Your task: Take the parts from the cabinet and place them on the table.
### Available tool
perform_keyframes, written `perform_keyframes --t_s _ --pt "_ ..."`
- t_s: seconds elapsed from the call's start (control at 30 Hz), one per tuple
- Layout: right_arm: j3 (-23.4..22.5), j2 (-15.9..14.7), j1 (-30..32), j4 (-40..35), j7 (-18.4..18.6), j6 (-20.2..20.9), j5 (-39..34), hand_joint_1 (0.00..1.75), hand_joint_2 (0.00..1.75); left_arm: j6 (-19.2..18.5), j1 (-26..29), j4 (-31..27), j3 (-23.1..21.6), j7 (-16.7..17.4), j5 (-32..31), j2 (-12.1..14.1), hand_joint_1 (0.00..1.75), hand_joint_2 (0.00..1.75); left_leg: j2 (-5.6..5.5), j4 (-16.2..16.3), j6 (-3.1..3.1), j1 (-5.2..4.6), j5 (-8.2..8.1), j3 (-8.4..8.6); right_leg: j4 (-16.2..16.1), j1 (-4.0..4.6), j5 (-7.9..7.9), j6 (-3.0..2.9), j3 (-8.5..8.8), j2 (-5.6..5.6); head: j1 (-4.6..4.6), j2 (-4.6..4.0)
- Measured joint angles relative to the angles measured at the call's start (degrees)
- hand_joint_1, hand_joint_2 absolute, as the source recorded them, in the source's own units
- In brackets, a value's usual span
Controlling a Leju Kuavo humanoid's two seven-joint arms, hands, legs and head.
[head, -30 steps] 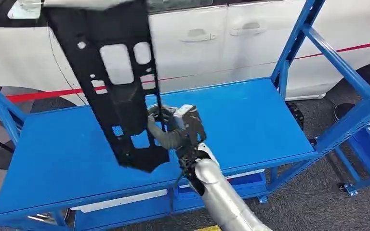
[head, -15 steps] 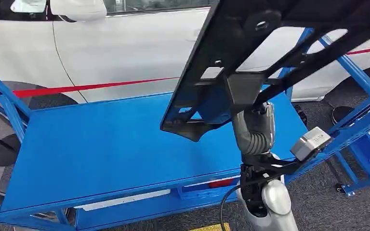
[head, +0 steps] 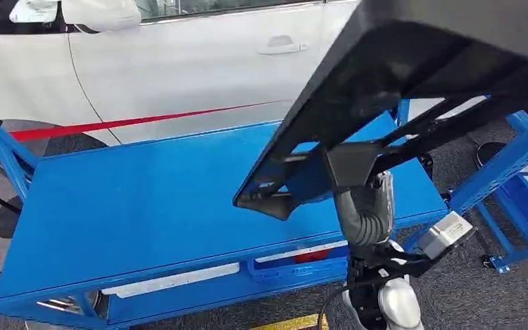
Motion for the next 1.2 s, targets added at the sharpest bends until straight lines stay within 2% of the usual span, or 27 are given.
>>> perform_keyframes --t_s 0.03,0.07,0.17,0.2,0.23,0.3,0.33,0.37,0.4,0.43,0.5,0.53,0.57,0.6,0.7,0.73,0.77,0.8,0.87,0.9,0.93,1.0,1.03,1.07,1.1,1.13,1.2 --pt "0.0 0.0 0.7 -0.3 -0.5 0.7 -0.2 1.75 1.75 0.1 0.0 0.0 0.0 0.0 0.0 0.0 0.0 0.0 -1.55 -5.0 0.55 -0.08 1.55 3.05 0.1 0.01 0.28 0.19 -0.26 0.46 0.0 0.0" --pt "-0.1 0.0 1.5 -0.7 -1.3 1.3 -0.5 1.75 1.75 0.2 0.0 0.0 0.0 0.3 0.0 0.1 0.0 0.0 -2.96 -7.2 0.73 -0.2 0.8 3.83 0.2 0.28 0.68 0.55 -0.58 0.68 0.02 0.0" --pt "-0.6 -0.2 4.4 -1.2 -3.1 2.9 -0.9 1.75 1.75 0.4 0.0 0.0 0.0 1.2 0.0 0.1 0.0 0.0 -1.52 -7.1 1.33 -0.75 1.84 3.44 -0.2 -0.18 1.82 1.71 -0.69 1.81 0.02 0.0" --pt "-0.8 -0.4 5.2 -1.4 -3.4 3.0 -1.0 1.75 1.75 0.4 0.0 0.0 0.0 1.2 0.0 0.0 0.0 0.0 -0.92 -7.6 1.75 -0.39 2.65 3.23 -0.4 0.2 2.43 2.25 -0.85 2.36 0.02 0.0" --pt "-1.1 -0.6 5.8 -1.5 -3.5 3.2 -1.1 1.75 1.75 0.4 -0.2 0.0 0.0 1.2 0.0 -0.2 0.0 0.0 0.23 -7.9 2.07 -0.04 3.38 2.98 0.2 -0.13 1.4 2.27 -1.41 2.11 0.02 0.0" --pt "-1.3 -1.0 6.3 -1.7 -3.8 3.6 -1.4 1.75 1.75 0.6 -0.1 0.0 0.0 1.4 0.0 -0.1 0.0 0.0 1.2 -8.0 3.0 -0.08 4.41 1.65 5.6 -0.15 -4.7 2.74 -3.52 0.05 0.22 0.0" --pt "-1.4 -1.1 6.8 -1.7 -4.2 3.6 -1.5 1.75 1.75 0.6 -0.1 0.0 0.0 1.7 0.0 -0.1 0.0 0.0 1.93 -7.9 3.02 -0.2 4.97 0.87 11.1 -0.37 -8.37 3.15 -5.11 -0.45 0.28 0.0" --pt "-1.5 -1.3 7.4 -1.7 -4.5 3.7 -1.6 1.75 1.75 0.7 0.0 0.0 0.0 1.9 0.0 -0.1 0.0 0.0 2.51 -7.8 3.0 -0.23 5.32 0.25 14.9 -0.5 -10.1 3.42 -6.04 -0.55 0.28 0.0" --pt "-1.7 -1.5 8.1 -1.7 -5.1 3.9 -1.9 1.75 1.75 0.7 0.0 0.0 0.0 2.3 0.0 -0.1 0.0 0.0 3.1 -7.6 2.96 -0.23 5.68 -0.44 17.5 -0.64 -10.63 3.65 -6.27 -0.63 0.28 0.0" --pt "-1.9 -1.8 8.6 -1.7 -5.6 4.0 -2.1 1.75 1.75 0.8 0.0 0.0 0.0 2.6 0.0 -0.1 0.0 0.0 3.71 -7.5 2.83 -0.22 5.98 -1.12 17.5 -0.81 -9.75 3.87 -5.19 -0.78 0.28 0.0" --pt "-2.5 -2.3 9.1 -1.6 -6.6 4.5 -2.9 1.75 1.75 0.8 0.0 0.0 0.0 3.2 0.1 -0.1 0.0 0.0 4.94 -7.0 2.51 -0.2 6.38 -2.24 10.6 -1.11 -6.41 4.13 0.31 -1.75 0.28 0.0" --pt "-2.6 -2.4 9.3 -1.6 -6.9 4.6 -3.0 1.75 1.75 0.8 0.0 0.0 0.0 3.3 0.2 -0.1 0.0 0.0 5.45 -6.6 2.3 -0.2 6.53 -2.6 5.9 -1.11 -5.55 4.13 3.81 -3.09 0.28 0.0" --pt "-2.8 -2.6 9.6 -1.6 -7.2 4.6 -3.1 1.75 1.75 0.8 -0.1 0.0 0.0 3.5 0.3 -0.1 0.0 0.0 5.92 -5.9 2.05 -0.53 6.54 -2.86 1.4 -0.9 -6.23 4.01 7.5 -6.11 0.28 0.0" --pt "-3.0 -2.8 9.8 -1.6 -7.5 4.5 -3.1 1.75 1.75 0.9 0.1 0.0 0.0 3.6 0.5 -0.1 0.0 0.0 6.49 -5.6 1.63 -0.6 6.61 -3.19 -0.1 -0.25 -6.69 3.2 7.8 -6.24 0.28 0.0" --pt "-4.8 -2.9 11.6 -1.6 -7.8 3.4 -2.6 1.75 1.75 1.0 0.2 0.0 -0.1 4.0 0.5 -0.1 0.0 0.0 8.45 -5.7 0.4 -0.55 7.57 -3.19 -0.2 -0.23 -5.72 1.5 6.45 -4.33 0.22 0.0" --pt "-5.5 -2.9 12.4 -1.6 -7.8 3.4 -2.5 1.75 1.75 1.0 0.2 0.0 -0.1 4.1 0.5 0.0 0.0 0.0 6.98 -5.7 -0.45 -0.36 6.84 -3.59 -0.5 -0.54 -5.02 0.82 6.06 -4.04 0.22 0.0" --pt "-6.5 -3.0 12.8 -1.7 -7.8 3.2 -2.5 1.75 1.75 1.0 0.4 0.0 -0.2 4.1 0.5 0.1 0.0 0.0 4.1 -3.9 -0.67 -0.3 4.3 -4.28 -0.5 -0.56 -4.43 0.41 5.44 -3.42 0.22 0.0" --pt "-7.0 -3.0 12.9 -1.7 -7.8 3.0 -2.5 1.75 1.75 1.0 0.5 0.0 -0.3 4.1 0.4 0.1 0.0 0.0 2.21 -0.4 -0.6 -0.27 0.8 -5.22 -0.5 -0.52 -3.82 0.01 4.64 -2.8 0.18 0.0" --pt "-7.8 -3.0 13.3 -2.0 -7.9 2.4 -2.0 1.75 1.75 1.0 0.9 0.0 -0.5 4.1 0.3 0.1 0.0 0.0 1.14 8.2 -0.31 -0.27 -4.76 -7.32 -0.4 -0.18 -2.61 -0.35 3.06 -1.24 0.18 0.0" --pt "-8.5 -3.0 13.8 -2.2 -7.9 2.1 -1.8 1.75 1.75 1.0 0.9 0.0 -0.5 4.1 0.1 0.1 0.0 0.0 1.11 11.1 -0.09 -0.28 -5.57 -7.65 -0.3 -0.01 -1.94 -0.37 2.23 -0.37 0.2 0.0" --pt "-9.4 -3.0 14.2 -2.2 -7.9 1.6 -1.7 1.75 1.75 0.9 0.9 0.0 -0.6 4.0 0.0 0.2 0.0 0.0 1.06 11.3 0.19 -0.31 -4.72 -6.76 -0.3 0.13 -1.34 -0.33 1.43 0.44 0.17 0.0" --pt "-11.4 -3.2 14.8 -2.3 -7.9 1.0 -1.7 1.75 1.75 0.7 0.8 0.0 -0.8 3.6 0.0 0.4 0.0 0.0 0.63 4.6 1.08 -0.57 -0.88 -1.6 -0.1 0.28 -0.25 -0.2 0.04 2.02 0.17 0.0" --pt "-12.7 -3.4 15.0 -2.4 -7.9 1.0 -1.9 1.75 1.75 0.7 0.8 0.0 -1.0 3.4 -0.1 0.4 0.0 0.0 -0.75 -0.9 1.85 -0.83 0.69 2.16 0.0 0.33 0.3 -0.06 -0.55 2.88 0.17 0.0" --pt "-13.8 -3.6 15.0 -2.6 -7.9 1.0 -2.0 1.75 1.75 0.7 0.7 0.0 -1.1 3.3 0.0 0.7 0.0 0.0 -3.38 -5.7 2.79 -1.01 0.09 5.12 0.1 0.07 0.85 0.02 -0.91 3.4 0.17 0.0" --pt "-14.7 -3.7 14.9 -2.7 -7.9 0.8 -2.1 1.75 1.75 0.6 0.7 0.0 -1.1 3.2 -0.1 0.9 0.0 0.0 -4.24 -8.3 2.66 -0.85 -0.39 6.38 0.1 0.4 1.4 0.47 -1.28 3.96 0.22 0.0" --pt "-15.3 -3.8 15.1 -2.7 -7.9 0.7 -2.0 1.75 1.75 0.6 0.7 0.0 -1.2 3.1 -0.1 0.9 0.0 0.0 -3.69 -7.9 2.27 -1.08 0.2 5.82 -0.2 -0.07 1.97 0.93 -1.2 4.43 0.24 0.0" --pt "-16.5 -4.1 15.2 -2.7 -7.9 -0.1 -2.0 1.75 1.75 0.6 0.6 0.0 -1.4 3.1 -0.2 0.9 0.0 0.0 -2.59 -8.3 2.71 -1.59 0.85 5.78 -0.8 -0.38 3.21 1.88 -1.42 5.97 0.22 0.0"
